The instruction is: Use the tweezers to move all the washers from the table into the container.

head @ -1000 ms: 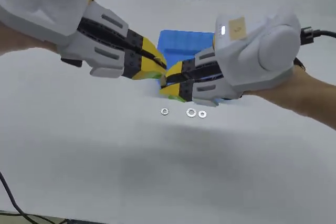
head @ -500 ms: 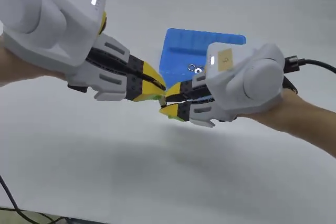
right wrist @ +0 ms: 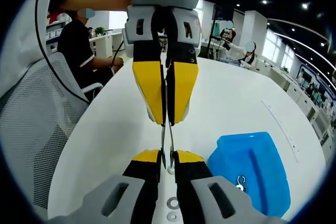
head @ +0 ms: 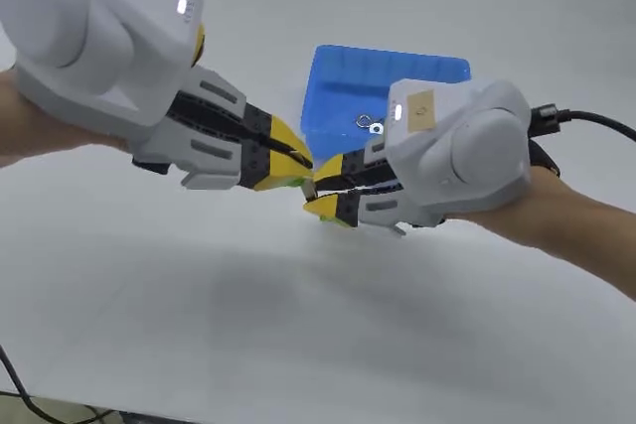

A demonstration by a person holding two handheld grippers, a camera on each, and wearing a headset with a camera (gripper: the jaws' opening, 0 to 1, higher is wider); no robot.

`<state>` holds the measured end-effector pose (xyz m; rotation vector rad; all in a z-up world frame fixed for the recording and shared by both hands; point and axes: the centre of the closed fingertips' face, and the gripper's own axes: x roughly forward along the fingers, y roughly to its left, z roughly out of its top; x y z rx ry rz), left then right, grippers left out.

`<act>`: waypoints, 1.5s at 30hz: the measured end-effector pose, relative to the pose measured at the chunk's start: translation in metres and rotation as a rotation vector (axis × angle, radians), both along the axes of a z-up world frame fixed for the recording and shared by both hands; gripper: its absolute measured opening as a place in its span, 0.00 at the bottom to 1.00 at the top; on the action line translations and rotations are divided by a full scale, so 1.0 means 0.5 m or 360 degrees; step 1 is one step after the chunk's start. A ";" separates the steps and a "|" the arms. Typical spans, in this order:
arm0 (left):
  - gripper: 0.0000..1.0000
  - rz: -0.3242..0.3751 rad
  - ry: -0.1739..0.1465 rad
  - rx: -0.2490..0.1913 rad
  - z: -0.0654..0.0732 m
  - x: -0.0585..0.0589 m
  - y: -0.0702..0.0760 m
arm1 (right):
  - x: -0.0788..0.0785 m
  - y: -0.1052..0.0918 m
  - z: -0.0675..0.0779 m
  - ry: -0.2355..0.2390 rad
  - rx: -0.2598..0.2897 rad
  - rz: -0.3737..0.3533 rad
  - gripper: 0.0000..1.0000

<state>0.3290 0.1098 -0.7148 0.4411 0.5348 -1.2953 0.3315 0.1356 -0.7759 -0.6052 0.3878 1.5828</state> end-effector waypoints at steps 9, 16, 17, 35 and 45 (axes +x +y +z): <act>0.06 -0.0001 0.0019 0.0006 -0.009 0.004 -0.005 | 0.005 -0.001 -0.010 0.0038 -0.0002 -0.0020 0.11; 0.06 -0.0022 0.0018 0.0030 -0.011 -0.002 -0.015 | 0.001 -0.002 -0.016 0.0053 -0.0005 -0.0025 0.11; 0.06 -0.0021 0.0014 0.0030 -0.010 -0.002 -0.016 | 0.002 -0.002 -0.015 0.0053 -0.0002 -0.0027 0.11; 0.06 -0.0043 0.0036 0.0049 -0.006 -0.006 -0.034 | -0.003 -0.007 -0.014 0.0138 0.0045 -0.0057 0.10; 0.06 -0.0044 0.0017 0.0002 0.029 0.006 -0.020 | 0.001 -0.011 0.034 0.0117 0.0087 -0.0072 0.10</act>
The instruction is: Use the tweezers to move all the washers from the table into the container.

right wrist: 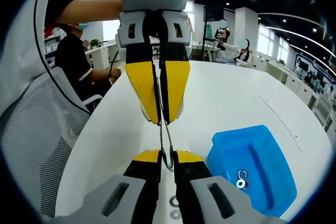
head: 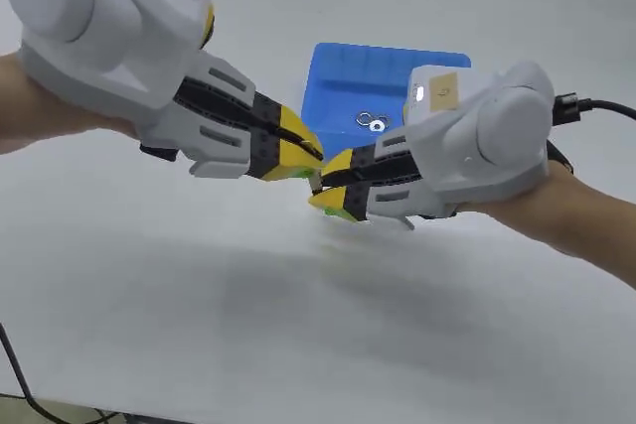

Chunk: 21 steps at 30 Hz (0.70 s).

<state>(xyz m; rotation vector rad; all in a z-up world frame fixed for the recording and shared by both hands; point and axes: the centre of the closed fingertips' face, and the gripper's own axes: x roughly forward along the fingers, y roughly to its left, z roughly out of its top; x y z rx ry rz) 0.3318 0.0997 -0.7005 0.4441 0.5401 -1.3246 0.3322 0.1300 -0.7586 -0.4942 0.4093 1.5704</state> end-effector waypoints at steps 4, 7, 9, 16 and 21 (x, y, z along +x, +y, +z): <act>0.06 -0.0036 -0.0031 0.0012 0.018 0.009 -0.002 | 0.006 -0.006 0.025 -0.0035 0.0015 -0.0006 0.10; 0.06 -0.0058 -0.0061 0.0020 0.035 0.021 -0.005 | 0.019 -0.014 0.048 -0.0060 0.0043 -0.0034 0.10; 0.06 -0.0077 -0.0093 0.0023 0.050 0.029 -0.012 | 0.029 -0.021 0.063 -0.0084 0.0055 -0.0054 0.10; 0.06 -0.0122 -0.0179 0.0027 0.087 0.059 -0.033 | 0.063 -0.043 0.101 -0.0148 0.0103 -0.0121 0.10; 0.06 -0.0161 -0.0224 0.0035 0.105 0.091 -0.047 | 0.099 -0.057 0.122 -0.0219 0.0116 -0.0169 0.10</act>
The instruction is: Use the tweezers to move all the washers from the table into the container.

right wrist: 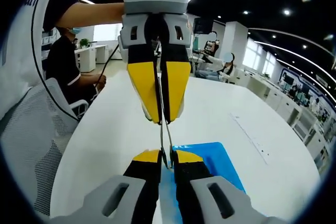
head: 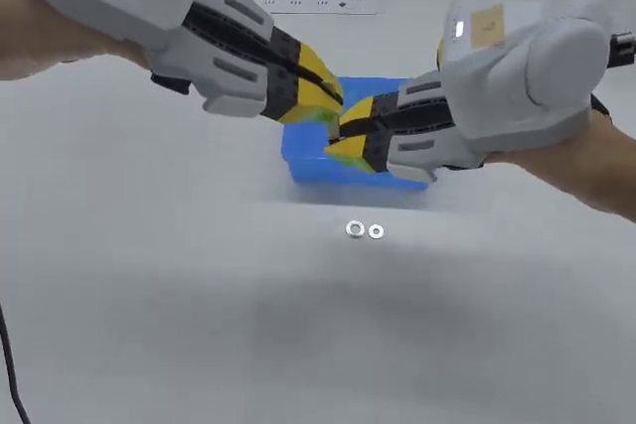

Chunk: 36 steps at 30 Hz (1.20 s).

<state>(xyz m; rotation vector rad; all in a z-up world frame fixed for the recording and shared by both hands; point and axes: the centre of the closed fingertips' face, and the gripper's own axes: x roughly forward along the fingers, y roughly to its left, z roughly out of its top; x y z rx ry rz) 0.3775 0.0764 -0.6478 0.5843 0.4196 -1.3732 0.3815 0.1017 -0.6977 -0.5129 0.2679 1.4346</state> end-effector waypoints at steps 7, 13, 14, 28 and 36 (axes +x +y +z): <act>0.06 0.0006 -0.0036 -0.0033 0.011 0.054 -0.028 | 0.068 -0.025 0.005 -0.0044 0.0015 -0.0087 0.10; 0.06 -0.0014 -0.0059 0.0020 -0.024 0.084 -0.041 | 0.101 -0.033 -0.031 -0.0040 -0.0034 -0.0096 0.10; 0.06 -0.0008 -0.0048 0.0021 -0.030 0.088 -0.040 | 0.106 -0.033 -0.042 -0.0032 -0.0045 -0.0097 0.10; 0.06 0.0037 0.0080 0.0040 -0.119 0.123 -0.044 | 0.137 -0.040 -0.138 0.0137 -0.0103 -0.0143 0.10; 0.06 0.0043 0.0122 0.0043 -0.134 0.126 -0.045 | 0.142 -0.045 -0.159 0.0158 -0.0126 -0.0157 0.11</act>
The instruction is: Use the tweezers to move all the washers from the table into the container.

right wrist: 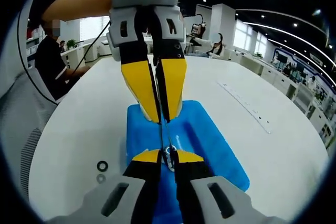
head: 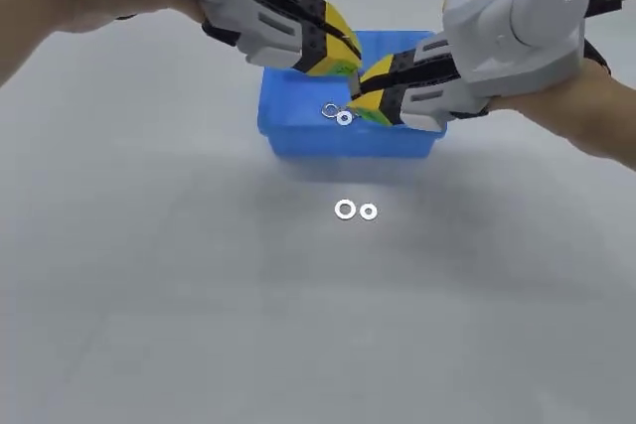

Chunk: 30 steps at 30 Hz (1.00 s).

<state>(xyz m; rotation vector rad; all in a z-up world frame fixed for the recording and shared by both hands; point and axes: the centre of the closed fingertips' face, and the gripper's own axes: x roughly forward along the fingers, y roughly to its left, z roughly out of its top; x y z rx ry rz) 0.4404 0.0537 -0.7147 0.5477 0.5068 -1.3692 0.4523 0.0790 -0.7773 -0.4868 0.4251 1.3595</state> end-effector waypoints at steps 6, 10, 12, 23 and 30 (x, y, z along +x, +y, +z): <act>0.06 -0.0017 -0.0022 0.0003 0.006 -0.002 0.000 | 0.002 -0.002 0.005 -0.0030 -0.0002 0.0006 0.12; 0.06 -0.0029 -0.0034 0.0009 0.013 -0.006 0.000 | 0.000 0.000 0.013 -0.0044 -0.0005 0.0021 0.11; 0.06 -0.0038 -0.0042 0.0010 0.020 -0.009 -0.001 | -0.004 0.000 0.021 -0.0057 -0.0003 0.0029 0.11; 0.06 -0.0056 -0.0125 -0.0012 0.080 -0.035 -0.003 | -0.016 -0.007 0.078 -0.0172 0.0036 0.0058 0.11; 0.06 -0.0060 -0.0164 -0.0039 0.118 -0.061 -0.009 | -0.045 -0.011 0.122 -0.0253 0.0064 0.0096 0.11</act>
